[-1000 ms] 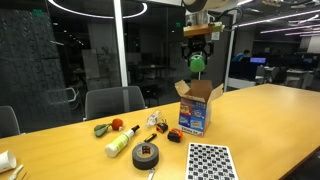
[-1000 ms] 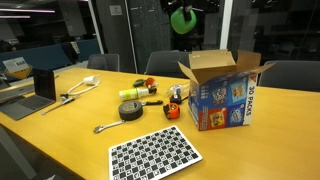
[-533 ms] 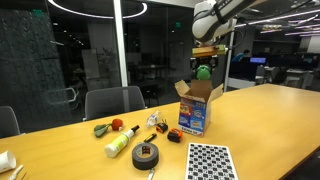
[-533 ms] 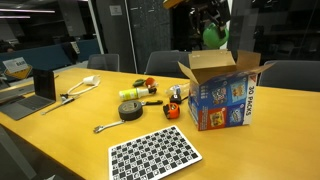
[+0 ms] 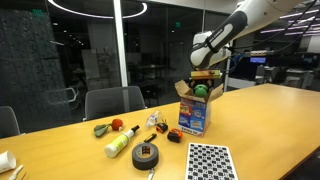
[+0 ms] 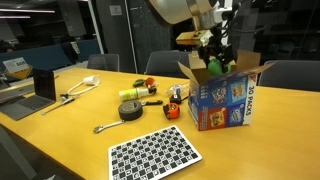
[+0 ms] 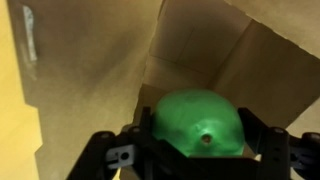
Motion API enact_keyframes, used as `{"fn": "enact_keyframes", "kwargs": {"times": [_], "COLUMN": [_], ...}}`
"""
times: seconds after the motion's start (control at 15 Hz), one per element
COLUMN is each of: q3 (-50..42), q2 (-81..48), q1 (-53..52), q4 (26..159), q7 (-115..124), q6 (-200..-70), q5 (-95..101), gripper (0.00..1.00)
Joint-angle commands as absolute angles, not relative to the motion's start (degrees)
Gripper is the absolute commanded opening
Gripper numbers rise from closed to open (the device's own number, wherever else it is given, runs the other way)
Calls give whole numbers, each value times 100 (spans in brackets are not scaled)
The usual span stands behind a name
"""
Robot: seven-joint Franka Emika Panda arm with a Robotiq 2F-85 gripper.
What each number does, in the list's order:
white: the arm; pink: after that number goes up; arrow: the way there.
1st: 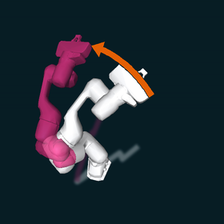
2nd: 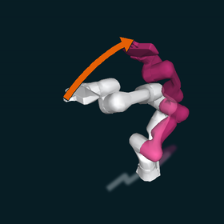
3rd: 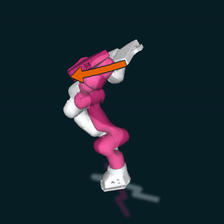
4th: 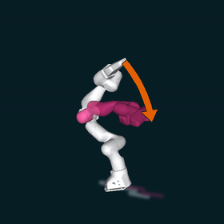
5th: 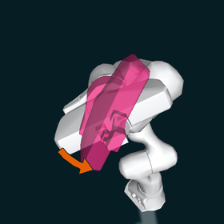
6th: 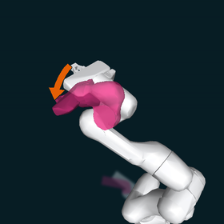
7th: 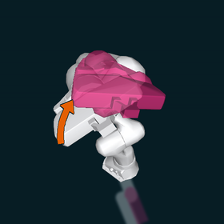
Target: Put the green plushy in the box
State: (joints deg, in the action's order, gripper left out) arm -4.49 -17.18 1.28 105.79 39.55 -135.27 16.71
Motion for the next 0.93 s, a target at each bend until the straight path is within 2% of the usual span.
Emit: {"fn": "enact_keyframes", "kwargs": {"times": [0.0,0.4,0.87], "q3": [-536,-600,-544], "q2": [-1977,-1967,-824], "q1": [78,-7,-342], "q4": [10382,10224,9675], "q7": [3679,3584,3679], "q6": [-13593,-13222,-11552], "q5": [1308,1184,1894], "gripper": [100,100,100]}}
